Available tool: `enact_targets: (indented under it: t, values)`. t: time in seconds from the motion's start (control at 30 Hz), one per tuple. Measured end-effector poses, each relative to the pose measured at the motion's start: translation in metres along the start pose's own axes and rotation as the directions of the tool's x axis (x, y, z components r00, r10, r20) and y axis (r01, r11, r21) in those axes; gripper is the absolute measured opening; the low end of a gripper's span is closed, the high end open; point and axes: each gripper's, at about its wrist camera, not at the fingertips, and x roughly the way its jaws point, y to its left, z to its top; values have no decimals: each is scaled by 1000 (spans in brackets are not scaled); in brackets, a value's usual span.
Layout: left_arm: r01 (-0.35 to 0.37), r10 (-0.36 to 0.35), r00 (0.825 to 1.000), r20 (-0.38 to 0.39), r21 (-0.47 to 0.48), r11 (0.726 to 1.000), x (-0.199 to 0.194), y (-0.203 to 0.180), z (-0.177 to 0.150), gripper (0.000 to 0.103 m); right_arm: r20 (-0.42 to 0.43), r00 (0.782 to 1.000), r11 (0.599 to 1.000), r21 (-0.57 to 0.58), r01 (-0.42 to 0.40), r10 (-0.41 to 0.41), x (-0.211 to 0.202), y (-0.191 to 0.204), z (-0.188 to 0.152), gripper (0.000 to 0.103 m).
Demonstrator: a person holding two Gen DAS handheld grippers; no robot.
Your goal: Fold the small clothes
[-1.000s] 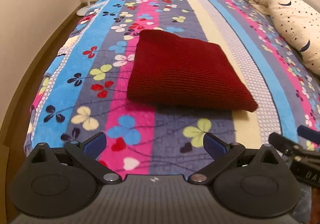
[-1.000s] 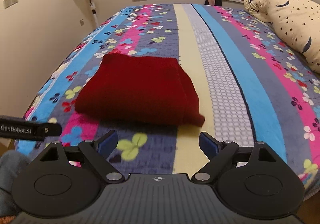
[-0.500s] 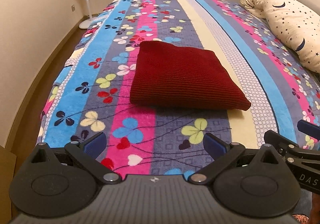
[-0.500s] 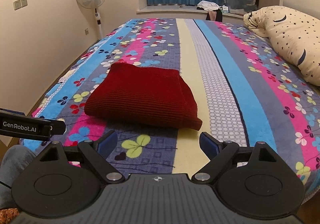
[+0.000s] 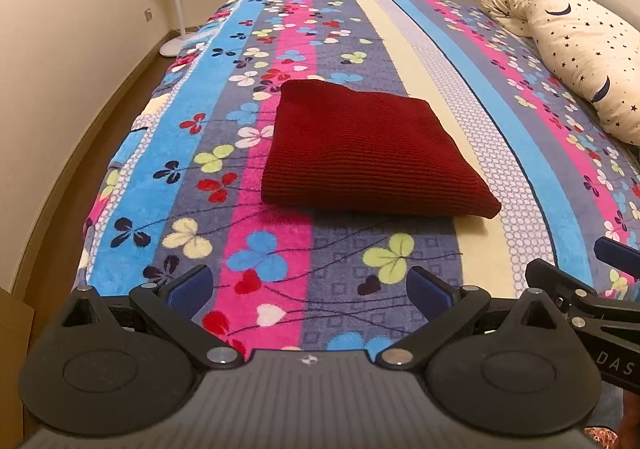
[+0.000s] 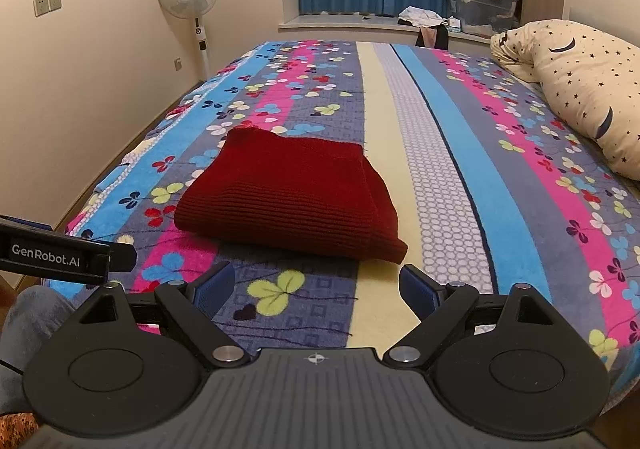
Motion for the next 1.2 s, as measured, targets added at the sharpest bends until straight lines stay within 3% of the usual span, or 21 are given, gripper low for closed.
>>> enact_targets:
  t: [1.2]
  values:
    - [-19,19,1000,0,9,1000,1,-2,-5,103,0,1000,1000,-28,-12,12,0,5,-6,94]
